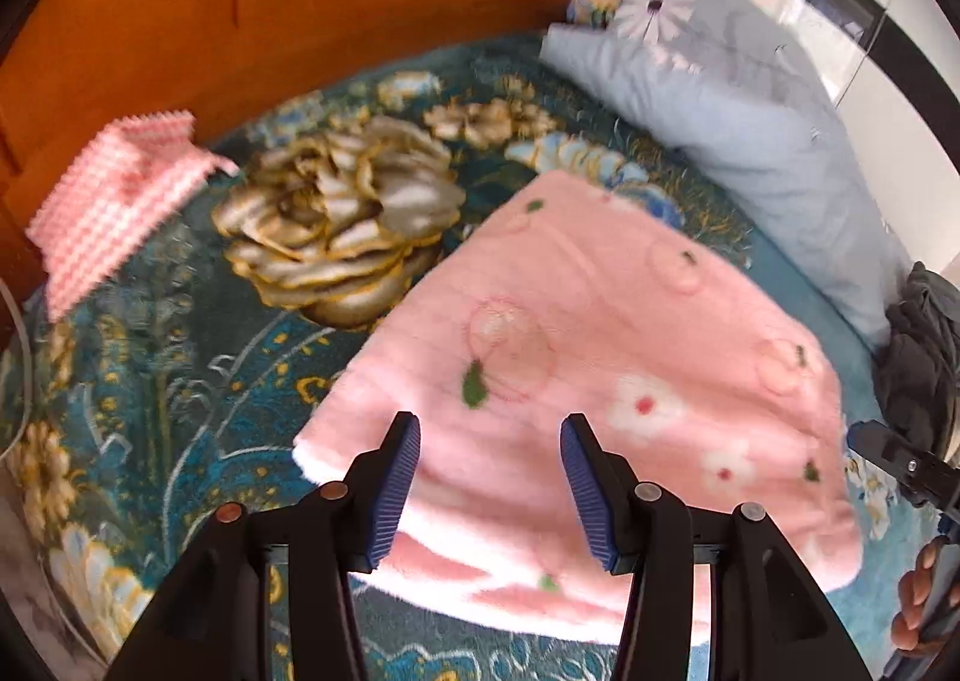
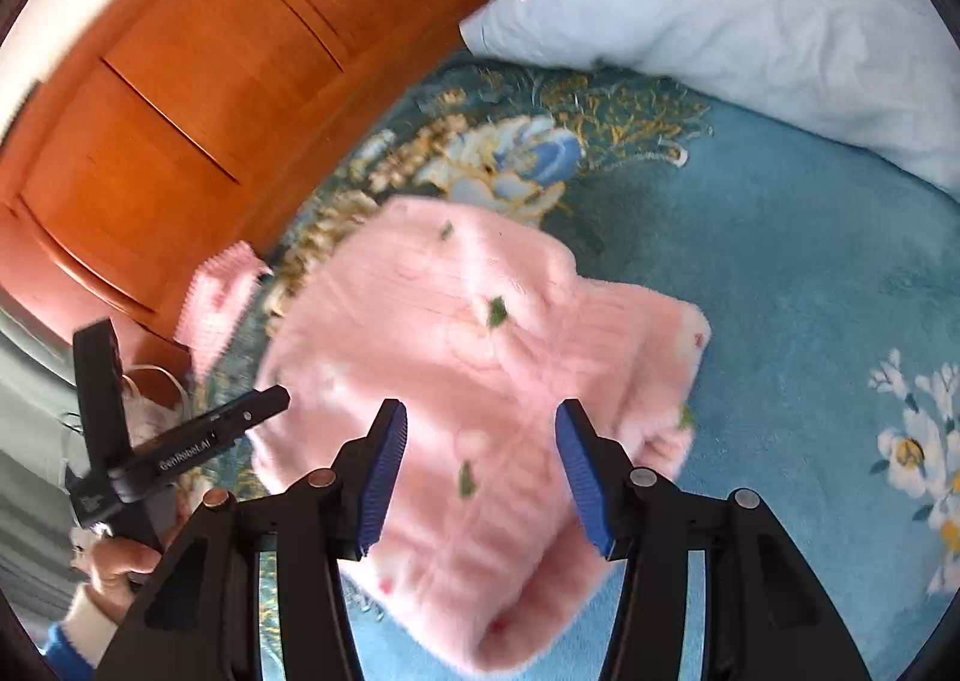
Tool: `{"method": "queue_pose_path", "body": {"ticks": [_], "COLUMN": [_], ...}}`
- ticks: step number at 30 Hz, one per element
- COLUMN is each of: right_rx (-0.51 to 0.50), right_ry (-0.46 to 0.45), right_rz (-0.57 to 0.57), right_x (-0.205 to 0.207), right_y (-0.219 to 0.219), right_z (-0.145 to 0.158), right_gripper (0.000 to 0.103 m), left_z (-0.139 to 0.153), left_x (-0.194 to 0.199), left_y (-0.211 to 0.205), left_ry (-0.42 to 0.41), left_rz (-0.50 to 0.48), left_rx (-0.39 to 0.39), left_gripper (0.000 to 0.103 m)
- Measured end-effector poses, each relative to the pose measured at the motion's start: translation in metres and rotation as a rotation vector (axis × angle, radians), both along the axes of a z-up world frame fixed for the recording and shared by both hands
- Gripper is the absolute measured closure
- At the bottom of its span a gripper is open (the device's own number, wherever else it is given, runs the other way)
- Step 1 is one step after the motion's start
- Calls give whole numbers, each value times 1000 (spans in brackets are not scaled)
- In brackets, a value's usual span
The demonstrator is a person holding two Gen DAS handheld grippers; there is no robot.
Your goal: Fold clothes
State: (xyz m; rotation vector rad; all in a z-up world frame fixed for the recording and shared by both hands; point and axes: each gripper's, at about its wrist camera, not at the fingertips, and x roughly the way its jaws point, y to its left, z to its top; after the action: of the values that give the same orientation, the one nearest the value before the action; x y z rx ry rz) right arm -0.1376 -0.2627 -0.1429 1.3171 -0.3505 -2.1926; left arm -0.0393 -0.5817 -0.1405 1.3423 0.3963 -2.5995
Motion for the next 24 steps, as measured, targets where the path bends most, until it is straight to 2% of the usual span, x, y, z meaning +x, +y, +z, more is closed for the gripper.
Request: {"method": "queue_pose_path", "body": {"ticks": [2,6,9,11,12,13,18,24], "right_rx": [34,102,153,187,204,221,279,339], "right_ry": [13,40,60,74,80,87,171,229], "right_rz": [5,15,22,27,30,32,27,19], "right_x": [16,48,72,88,96,104,110,108], "right_y": [1,4,7,8,9,10,-4,-17], "right_z": [-10,-31,-46,-57,-62,-67,-75,-78], "right_gripper": [37,34,31,30,29,20,11,4], "left_z": [-4,-35,-53,-64,-70,-74,-82,-89], "left_x": [22,55,62,67,69,70,70,71], "left_y": [12,30,40,47,50,53,59,72], "left_ry": [20,-14,-38,-53,-61,-64,-11,-16], "left_rz": [19,94,119,136,145,152,214,221], "left_rx": [-32,-14,-38,-53,-61,-63,-54,-151], "left_gripper": [47,46,45,39,32,20,0,0]}}
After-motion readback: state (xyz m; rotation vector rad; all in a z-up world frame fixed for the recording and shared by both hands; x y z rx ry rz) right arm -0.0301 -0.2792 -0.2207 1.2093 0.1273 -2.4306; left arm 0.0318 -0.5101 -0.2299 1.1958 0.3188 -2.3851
